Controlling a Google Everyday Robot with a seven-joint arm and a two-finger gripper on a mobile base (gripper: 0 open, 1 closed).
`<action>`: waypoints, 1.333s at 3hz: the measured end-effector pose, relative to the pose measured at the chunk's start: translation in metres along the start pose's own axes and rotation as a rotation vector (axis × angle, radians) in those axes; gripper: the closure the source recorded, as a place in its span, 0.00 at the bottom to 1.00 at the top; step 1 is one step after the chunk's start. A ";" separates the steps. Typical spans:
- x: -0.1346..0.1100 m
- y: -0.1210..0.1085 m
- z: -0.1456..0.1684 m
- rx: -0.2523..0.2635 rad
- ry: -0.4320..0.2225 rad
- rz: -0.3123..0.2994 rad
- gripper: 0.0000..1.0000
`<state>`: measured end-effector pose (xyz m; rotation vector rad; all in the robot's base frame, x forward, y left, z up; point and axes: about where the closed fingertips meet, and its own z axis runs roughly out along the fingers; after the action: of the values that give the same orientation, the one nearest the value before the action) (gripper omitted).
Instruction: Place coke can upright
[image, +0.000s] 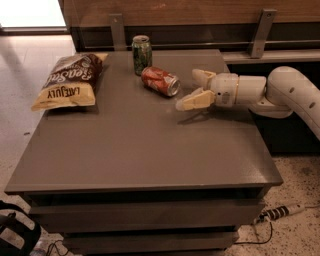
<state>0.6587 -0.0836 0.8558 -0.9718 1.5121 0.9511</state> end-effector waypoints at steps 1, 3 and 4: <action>0.000 -0.002 0.002 -0.004 0.010 0.011 0.00; 0.001 -0.006 0.004 -0.013 0.016 0.046 0.00; 0.001 -0.007 0.007 -0.016 0.033 0.062 0.00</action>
Offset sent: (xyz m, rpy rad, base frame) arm 0.0080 -0.0055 -0.0039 0.0033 0.0568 0.0012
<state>0.6676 -0.0795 0.8533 -0.9613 1.5717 0.9968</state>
